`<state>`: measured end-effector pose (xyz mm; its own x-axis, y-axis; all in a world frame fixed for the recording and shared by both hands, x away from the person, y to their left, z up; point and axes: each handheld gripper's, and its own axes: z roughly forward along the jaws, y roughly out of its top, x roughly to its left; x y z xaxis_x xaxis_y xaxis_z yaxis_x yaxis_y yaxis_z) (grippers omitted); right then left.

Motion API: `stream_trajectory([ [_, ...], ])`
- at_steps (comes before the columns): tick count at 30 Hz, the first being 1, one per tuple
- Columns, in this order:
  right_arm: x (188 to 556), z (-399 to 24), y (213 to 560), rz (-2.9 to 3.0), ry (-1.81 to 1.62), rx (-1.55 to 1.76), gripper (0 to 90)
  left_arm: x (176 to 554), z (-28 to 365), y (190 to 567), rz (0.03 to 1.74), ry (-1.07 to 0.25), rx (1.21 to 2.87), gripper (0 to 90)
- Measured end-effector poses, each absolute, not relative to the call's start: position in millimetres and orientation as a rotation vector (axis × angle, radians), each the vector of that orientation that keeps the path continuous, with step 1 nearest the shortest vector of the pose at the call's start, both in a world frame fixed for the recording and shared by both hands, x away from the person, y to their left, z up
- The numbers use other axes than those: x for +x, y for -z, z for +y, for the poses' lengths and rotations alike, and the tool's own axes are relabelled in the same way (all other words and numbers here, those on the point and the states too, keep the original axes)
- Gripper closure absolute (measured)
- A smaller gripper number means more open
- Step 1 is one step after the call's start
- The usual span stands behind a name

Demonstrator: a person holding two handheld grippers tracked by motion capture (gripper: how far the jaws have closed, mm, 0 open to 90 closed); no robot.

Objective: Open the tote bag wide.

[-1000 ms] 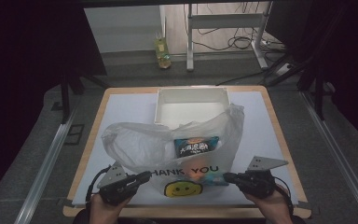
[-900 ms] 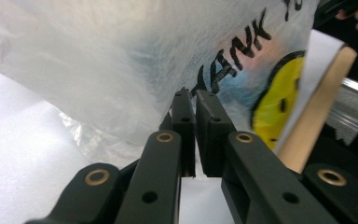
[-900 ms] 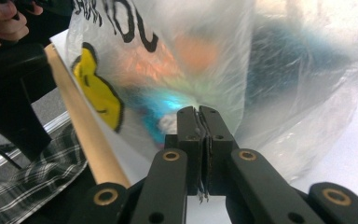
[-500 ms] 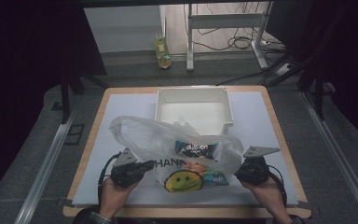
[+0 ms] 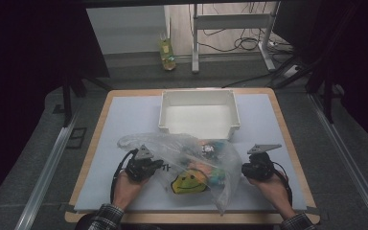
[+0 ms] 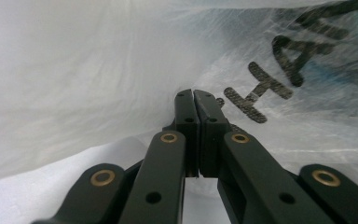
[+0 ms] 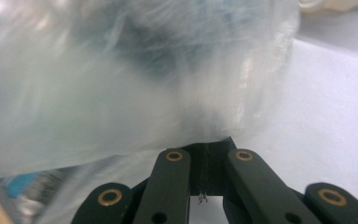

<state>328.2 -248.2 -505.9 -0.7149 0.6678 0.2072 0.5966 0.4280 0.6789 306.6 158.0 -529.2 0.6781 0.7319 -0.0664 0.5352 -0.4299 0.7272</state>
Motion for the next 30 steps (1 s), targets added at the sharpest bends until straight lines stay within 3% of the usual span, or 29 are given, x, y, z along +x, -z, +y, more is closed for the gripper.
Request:
stream_trajectory([
  [3,331.0,-248.9,509.6,2.577,-1.122,1.151,88.8,317.9,163.1,532.8,0.896,-0.391,2.198,88.9],
  [9,332.8,-252.4,514.9,2.603,-1.049,1.175,88.8,315.6,169.0,530.6,0.914,-0.359,2.183,87.7],
  [13,323.2,-256.5,498.6,2.58,-1.126,1.139,88.7,303.6,175.7,522.5,0.896,-0.349,2.169,86.9],
  [14,319.6,-257.5,494.2,2.582,-1.139,1.128,88.7,287.7,173.3,520.0,1.008,-0.261,2.094,86.8],
  [24,287.7,-266.6,452.2,2.576,-1.217,1.054,88.3,247.5,187.0,504.7,0.978,-0.272,2.083,86.9],
  [30,278.5,-263.8,428.9,2.586,-1.246,1.015,88.1,236.0,190.9,474.0,0.92,-0.288,2.07,86.5],
])
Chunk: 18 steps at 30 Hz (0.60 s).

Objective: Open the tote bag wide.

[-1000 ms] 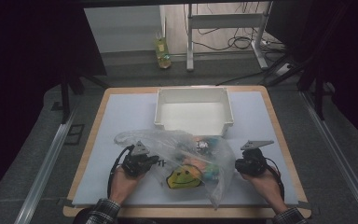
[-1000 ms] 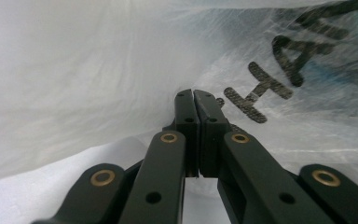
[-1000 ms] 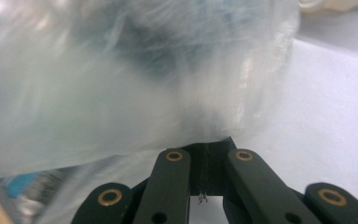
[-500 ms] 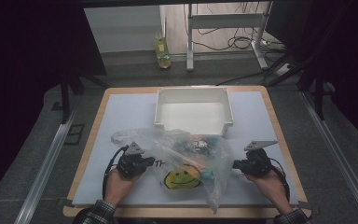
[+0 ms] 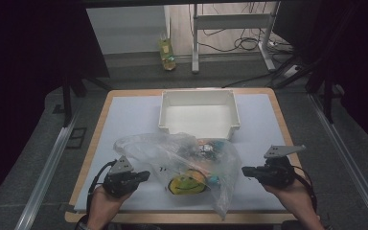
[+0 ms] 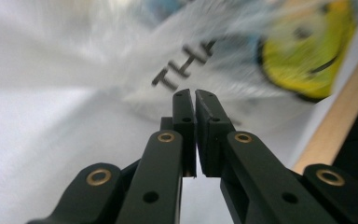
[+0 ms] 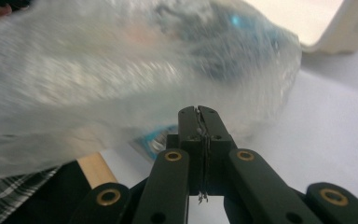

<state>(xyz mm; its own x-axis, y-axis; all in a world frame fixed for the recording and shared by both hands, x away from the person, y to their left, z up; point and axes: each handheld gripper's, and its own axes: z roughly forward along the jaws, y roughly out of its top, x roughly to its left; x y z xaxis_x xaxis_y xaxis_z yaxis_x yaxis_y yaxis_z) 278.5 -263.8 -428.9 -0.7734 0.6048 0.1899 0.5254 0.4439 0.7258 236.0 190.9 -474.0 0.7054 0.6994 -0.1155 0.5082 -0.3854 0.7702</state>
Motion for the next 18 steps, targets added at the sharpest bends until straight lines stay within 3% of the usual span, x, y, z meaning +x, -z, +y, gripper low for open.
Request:
stream_trajectory([
  [9,272.9,-232.2,393.0,2.643,-1.385,0.885,87.6,251.5,176.5,440.0,0.839,-0.298,2.059,86.2],
  [18,253.9,-188.7,377.1,2.736,-1.435,0.697,87.2,263.7,159.0,440.1,0.802,-0.276,2.075,86.1],
])
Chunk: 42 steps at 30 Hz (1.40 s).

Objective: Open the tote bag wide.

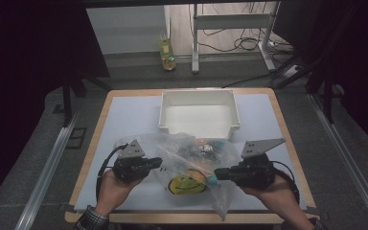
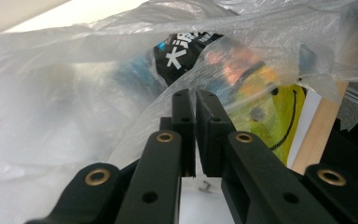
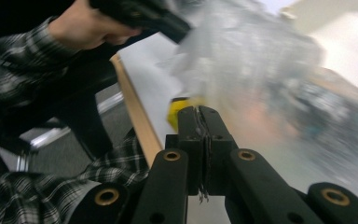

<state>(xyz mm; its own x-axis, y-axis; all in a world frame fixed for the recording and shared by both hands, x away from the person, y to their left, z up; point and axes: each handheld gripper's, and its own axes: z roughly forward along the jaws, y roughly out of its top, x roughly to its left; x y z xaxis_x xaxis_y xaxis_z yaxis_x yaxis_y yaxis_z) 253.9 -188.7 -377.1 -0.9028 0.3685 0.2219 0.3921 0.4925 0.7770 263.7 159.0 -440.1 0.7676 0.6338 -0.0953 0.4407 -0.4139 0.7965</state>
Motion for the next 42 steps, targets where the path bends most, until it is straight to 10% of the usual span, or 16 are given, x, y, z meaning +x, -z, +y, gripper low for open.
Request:
stream_trajectory([
  [42,357.9,-231.8,499.5,-2.993,1.05,-1.31,89.1,336.7,165.7,529.3,1.169,-0.414,2.264,89.1],
])
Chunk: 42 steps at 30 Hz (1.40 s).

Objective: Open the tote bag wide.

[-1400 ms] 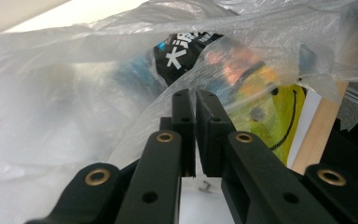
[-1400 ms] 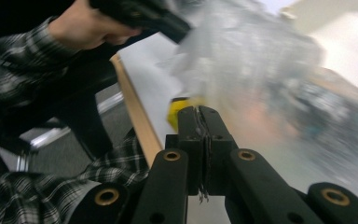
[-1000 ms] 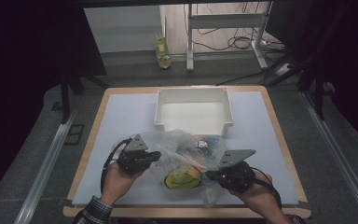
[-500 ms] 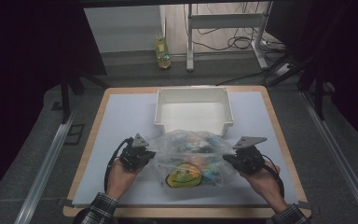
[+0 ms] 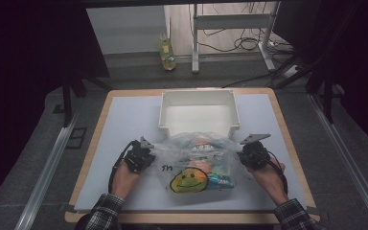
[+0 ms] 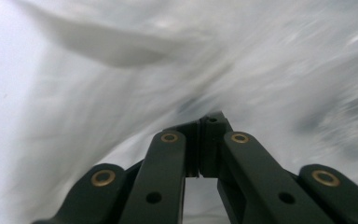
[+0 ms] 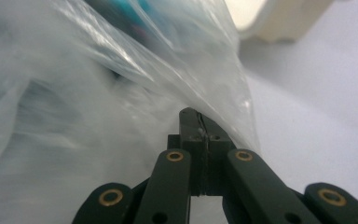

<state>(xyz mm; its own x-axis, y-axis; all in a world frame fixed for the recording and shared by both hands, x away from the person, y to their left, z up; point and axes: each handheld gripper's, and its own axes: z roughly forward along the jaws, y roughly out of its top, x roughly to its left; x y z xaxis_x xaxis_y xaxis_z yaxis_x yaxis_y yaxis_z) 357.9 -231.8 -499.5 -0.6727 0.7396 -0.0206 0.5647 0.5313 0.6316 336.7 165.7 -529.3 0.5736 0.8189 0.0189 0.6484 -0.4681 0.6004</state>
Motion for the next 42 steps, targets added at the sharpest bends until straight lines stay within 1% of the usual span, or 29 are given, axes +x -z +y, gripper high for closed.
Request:
stream_trajectory([
  [4,358.5,-235.7,511.3,2.524,-0.831,1.113,89.2,334.1,170.7,528.6,1.186,-0.424,2.272,89.1],
  [10,352.0,-244.6,510.6,2.533,-0.834,1.13,89.2,330.0,179.4,528.1,1.204,-0.383,2.258,89.2],
  [13,349.9,-246.0,509.4,2.538,-0.852,1.141,89.1,327.4,177.6,525.5,1.168,-0.386,2.262,89.0],
  [15,347.4,-247.1,505.8,2.542,-0.899,1.141,89.1,324.3,176.1,519.5,1.143,-0.366,2.23,89.0],
  [16,345.4,-249.1,498.9,2.536,-0.961,1.139,89.0,320.9,173.6,511.6,1.097,-0.347,2.199,89.0],
  [17,345.4,-249.1,498.9,2.536,-0.961,1.139,89.0,320.9,173.6,511.6,1.097,-0.347,2.199,89.0],
  [22,339.5,-249.8,472.0,2.52,-1.06,1.089,88.9,311.6,153.8,491.5,0.976,-0.333,2.185,88.9],
  [24,338.7,-249.1,468.6,2.519,-1.068,1.08,88.9,310.4,148.0,488.1,0.945,-0.323,2.184,88.9],
  [29,332.2,-235.4,445.8,2.545,-1.124,1.0,88.8,310.6,121.1,476.6,0.836,-0.257,2.175,88.1],
  [34,329.1,-222.9,436.9,2.57,-1.141,0.948,88.4,315.4,108.0,472.0,0.812,-0.226,2.168,87.6],
  [40,336.4,-203.2,438.1,2.605,-1.13,0.91,88.1,329.2,96.0,467.5,0.821,-0.255,2.161,86.5],
  [42,341.4,-198.0,441.4,2.611,-1.125,0.913,88.1,335.8,92.5,470.4,0.836,-0.263,2.184,86.5],
])
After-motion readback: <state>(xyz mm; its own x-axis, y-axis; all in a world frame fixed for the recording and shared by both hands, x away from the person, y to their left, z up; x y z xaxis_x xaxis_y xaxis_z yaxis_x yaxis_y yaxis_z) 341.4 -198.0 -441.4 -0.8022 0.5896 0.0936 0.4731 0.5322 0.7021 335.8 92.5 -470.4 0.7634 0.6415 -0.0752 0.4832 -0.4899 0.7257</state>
